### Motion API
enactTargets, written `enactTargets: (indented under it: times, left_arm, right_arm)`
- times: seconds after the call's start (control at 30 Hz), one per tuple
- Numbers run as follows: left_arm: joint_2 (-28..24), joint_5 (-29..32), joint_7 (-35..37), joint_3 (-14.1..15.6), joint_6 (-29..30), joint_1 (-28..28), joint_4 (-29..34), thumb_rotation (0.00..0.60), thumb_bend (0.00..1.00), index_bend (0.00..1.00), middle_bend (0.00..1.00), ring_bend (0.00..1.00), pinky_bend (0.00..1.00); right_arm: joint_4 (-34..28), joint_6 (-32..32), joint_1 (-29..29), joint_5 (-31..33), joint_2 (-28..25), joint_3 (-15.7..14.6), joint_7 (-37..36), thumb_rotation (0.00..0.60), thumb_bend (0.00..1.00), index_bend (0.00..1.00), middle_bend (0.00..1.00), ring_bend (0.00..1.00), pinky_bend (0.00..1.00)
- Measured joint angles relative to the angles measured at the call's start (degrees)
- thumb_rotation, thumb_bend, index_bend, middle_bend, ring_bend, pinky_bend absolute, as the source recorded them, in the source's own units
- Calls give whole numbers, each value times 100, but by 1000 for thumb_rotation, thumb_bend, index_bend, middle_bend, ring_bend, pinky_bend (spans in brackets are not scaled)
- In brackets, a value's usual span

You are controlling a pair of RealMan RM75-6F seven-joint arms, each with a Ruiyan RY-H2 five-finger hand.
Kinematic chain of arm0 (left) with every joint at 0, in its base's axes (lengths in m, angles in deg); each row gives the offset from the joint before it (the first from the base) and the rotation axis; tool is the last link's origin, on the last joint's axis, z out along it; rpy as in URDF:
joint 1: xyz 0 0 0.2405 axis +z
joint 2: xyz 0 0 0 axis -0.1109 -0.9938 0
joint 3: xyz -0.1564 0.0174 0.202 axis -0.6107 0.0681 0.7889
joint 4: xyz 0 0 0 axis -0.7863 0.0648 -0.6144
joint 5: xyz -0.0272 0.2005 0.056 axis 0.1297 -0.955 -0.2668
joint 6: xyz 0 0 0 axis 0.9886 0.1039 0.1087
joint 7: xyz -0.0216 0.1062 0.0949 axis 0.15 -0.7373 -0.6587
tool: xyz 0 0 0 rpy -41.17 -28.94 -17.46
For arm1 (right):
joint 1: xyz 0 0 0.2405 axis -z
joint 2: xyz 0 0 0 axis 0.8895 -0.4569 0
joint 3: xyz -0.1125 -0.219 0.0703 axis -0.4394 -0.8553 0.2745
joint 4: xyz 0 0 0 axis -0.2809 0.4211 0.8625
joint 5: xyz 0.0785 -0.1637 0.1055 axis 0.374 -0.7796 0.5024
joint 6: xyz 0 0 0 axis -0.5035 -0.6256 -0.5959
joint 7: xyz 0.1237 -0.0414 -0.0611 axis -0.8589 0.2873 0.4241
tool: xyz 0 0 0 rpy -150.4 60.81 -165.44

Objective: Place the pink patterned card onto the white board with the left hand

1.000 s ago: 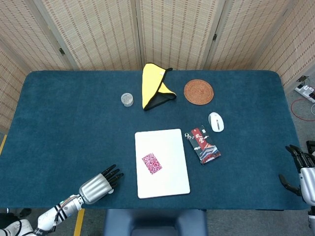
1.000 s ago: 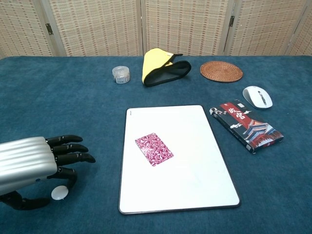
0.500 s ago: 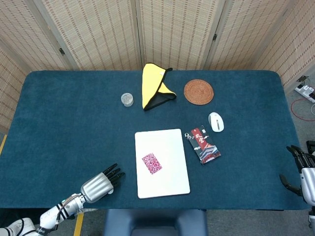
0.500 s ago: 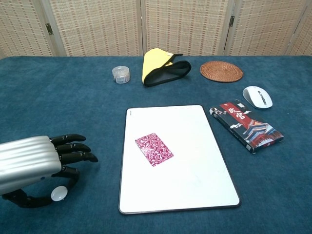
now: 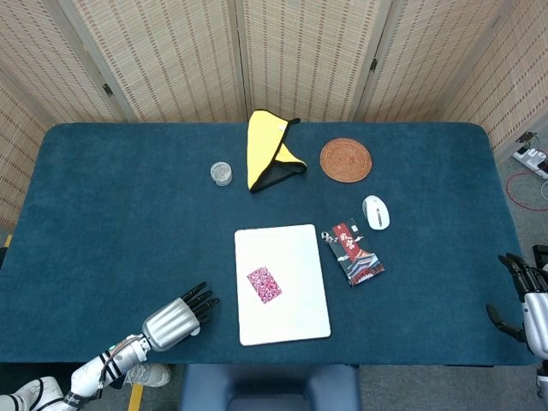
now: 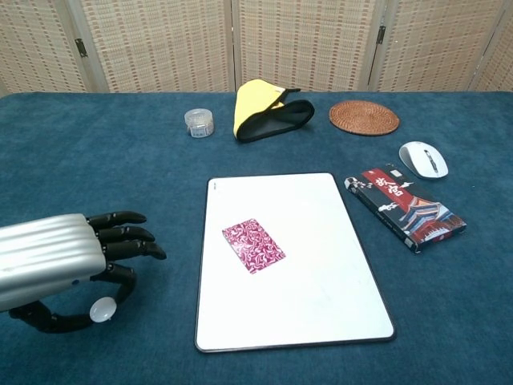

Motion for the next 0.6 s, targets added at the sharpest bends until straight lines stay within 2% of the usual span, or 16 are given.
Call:
enactTargets:
  times: [0.23,0.43,0.6]
  left_arm:
    - [-178,145,156,-414,-122,-315,355,600,356,499,168,128,0]
    - [-116,545,177,-884,-621,-710,485,600,356,499,168,128,0]
    - [176,958,-33,-1236,-1186,-1090,459,600,356,499,168,128,0]
  right_arm:
    - [11,-12,18,22,-11,1,-22,600,308,135,160,213,163]
    - [57,32,5,58,0,10,-61,600,308,136,160,213,163]
    - [109,70,-3,106,15,21,-100,600,308,136,160,213,163]
